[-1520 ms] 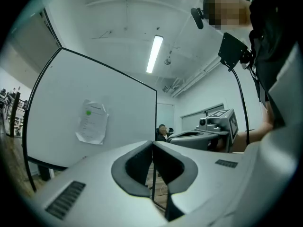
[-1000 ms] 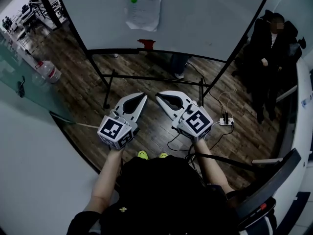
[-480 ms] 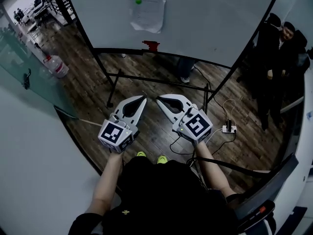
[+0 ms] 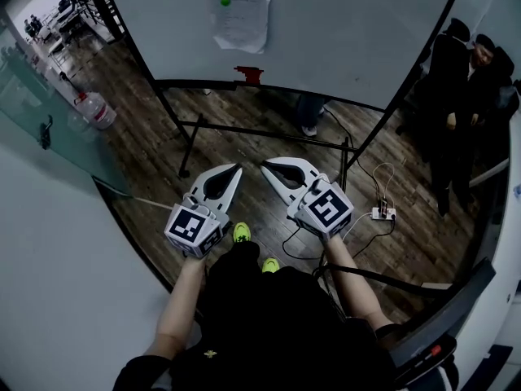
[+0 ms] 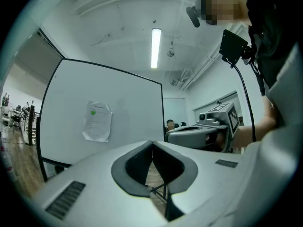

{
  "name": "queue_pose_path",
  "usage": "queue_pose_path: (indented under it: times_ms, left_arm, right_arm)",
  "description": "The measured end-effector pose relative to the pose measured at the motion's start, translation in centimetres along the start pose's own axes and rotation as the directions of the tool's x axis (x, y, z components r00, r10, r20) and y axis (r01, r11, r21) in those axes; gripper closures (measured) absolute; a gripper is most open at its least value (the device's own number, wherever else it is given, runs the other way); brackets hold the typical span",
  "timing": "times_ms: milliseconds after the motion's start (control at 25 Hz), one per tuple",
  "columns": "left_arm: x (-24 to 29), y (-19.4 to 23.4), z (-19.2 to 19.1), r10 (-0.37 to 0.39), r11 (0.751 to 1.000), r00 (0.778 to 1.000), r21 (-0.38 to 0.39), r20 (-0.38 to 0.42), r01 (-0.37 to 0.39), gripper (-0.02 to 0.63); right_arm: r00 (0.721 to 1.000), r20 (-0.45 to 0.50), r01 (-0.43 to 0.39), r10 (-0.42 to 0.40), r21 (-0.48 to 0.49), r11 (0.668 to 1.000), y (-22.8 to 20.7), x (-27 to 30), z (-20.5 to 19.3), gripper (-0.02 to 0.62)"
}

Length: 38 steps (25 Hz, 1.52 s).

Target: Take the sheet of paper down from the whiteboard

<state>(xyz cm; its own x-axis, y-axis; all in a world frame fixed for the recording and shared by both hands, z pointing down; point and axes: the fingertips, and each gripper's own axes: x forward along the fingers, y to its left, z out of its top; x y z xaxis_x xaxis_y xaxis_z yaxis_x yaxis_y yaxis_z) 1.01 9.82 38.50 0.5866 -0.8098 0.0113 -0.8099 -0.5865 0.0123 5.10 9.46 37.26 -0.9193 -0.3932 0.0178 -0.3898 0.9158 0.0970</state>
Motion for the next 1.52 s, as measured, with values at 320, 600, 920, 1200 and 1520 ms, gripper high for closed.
queue_pose_path:
  times_ms: [320, 600, 920, 1200, 1520]
  left_arm:
    - [1.7, 1.2, -0.6, -0.008, 1.000, 1.000, -0.027, 0.011, 0.008, 0.580]
    - [3.6, 4.0, 0.3, -0.012, 1.000, 0.999, -0.011, 0.033, 0.012, 0.580]
    - [6.3, 6.8, 0.8, -0.022, 0.999, 0.999, -0.023, 0.037, 0.023, 0.580]
    - [8.3, 9.3, 1.0, -0.049, 0.999, 0.998, 0.016, 0.027, 0.049, 0.580]
    - [11.3, 13.6, 1.1, -0.071, 0.997, 0.997, -0.004, 0.014, 0.071, 0.580]
  right_arm:
    - [1.000, -0.008, 0.012, -0.012, 0.017, 1.000, -1.6, 0.5, -0.8, 0.581]
    - [0.999, 0.010, 0.043, -0.043, 0.007, 0.999, -3.9, 2.3, 0.0, 0.581]
    - [0.998, 0.013, 0.055, -0.055, 0.005, 0.998, -6.7, 5.0, 0.0, 0.581]
    - [0.999, 0.009, 0.048, -0.048, 0.001, 0.999, -8.8, 7.7, -0.3, 0.581]
    - [0.998, -0.001, 0.062, -0.062, 0.013, 0.998, -12.4, 11.5, 0.0, 0.581]
